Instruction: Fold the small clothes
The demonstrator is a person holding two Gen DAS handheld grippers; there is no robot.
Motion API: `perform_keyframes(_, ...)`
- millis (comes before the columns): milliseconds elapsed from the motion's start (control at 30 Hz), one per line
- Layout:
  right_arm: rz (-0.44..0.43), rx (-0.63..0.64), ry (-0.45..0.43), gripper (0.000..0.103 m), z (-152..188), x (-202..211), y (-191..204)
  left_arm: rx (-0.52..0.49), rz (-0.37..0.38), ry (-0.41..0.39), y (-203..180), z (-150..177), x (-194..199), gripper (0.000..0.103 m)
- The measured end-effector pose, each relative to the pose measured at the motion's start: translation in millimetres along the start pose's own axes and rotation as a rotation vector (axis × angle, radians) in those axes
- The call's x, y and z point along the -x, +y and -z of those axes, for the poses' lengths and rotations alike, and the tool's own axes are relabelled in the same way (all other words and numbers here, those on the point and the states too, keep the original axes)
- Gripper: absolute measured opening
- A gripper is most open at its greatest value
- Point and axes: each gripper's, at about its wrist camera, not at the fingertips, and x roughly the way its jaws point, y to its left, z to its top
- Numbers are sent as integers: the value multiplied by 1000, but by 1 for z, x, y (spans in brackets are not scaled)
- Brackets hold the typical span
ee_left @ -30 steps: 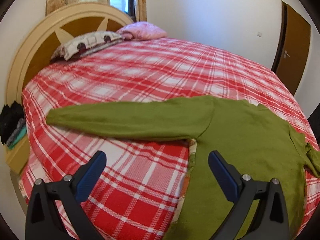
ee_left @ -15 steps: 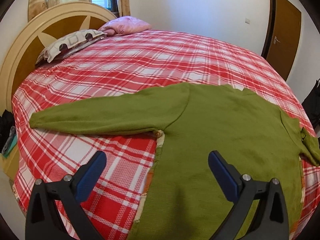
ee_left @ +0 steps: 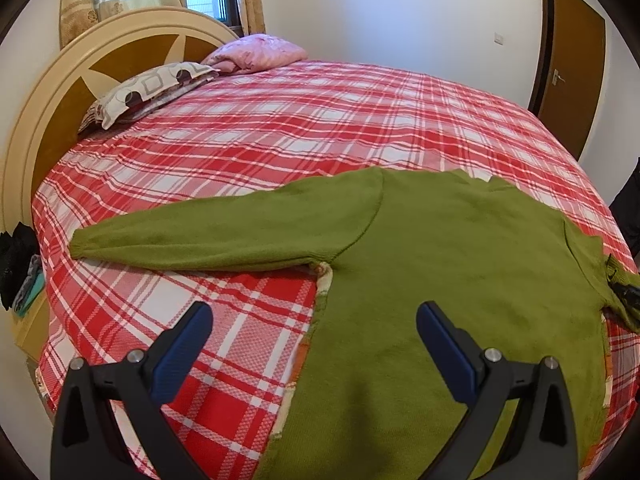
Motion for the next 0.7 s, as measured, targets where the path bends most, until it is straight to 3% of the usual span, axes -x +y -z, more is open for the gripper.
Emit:
perform_keyframes(200, 37, 7, 14, 40, -3, -4, -1, 19, 4, 15, 5, 0, -4, 103)
perform_keyframes(267, 80, 4, 34, 5, -5, -3, -2, 18, 11, 18, 5, 1, -4, 103)
perform_keyframes(433, 64, -57, -19, 5, -9, 24, -7, 19, 17, -6, 9, 1, 1, 103)
perform_keyframes(567, -39, -159, -90, 5, -24, 63, -8, 38, 21, -15, 17, 1, 2, 103)
perform_keyframes(700, -167, -188, -154, 5, -45, 105, 24, 53, 21, -32, 23, 2, 2, 103)
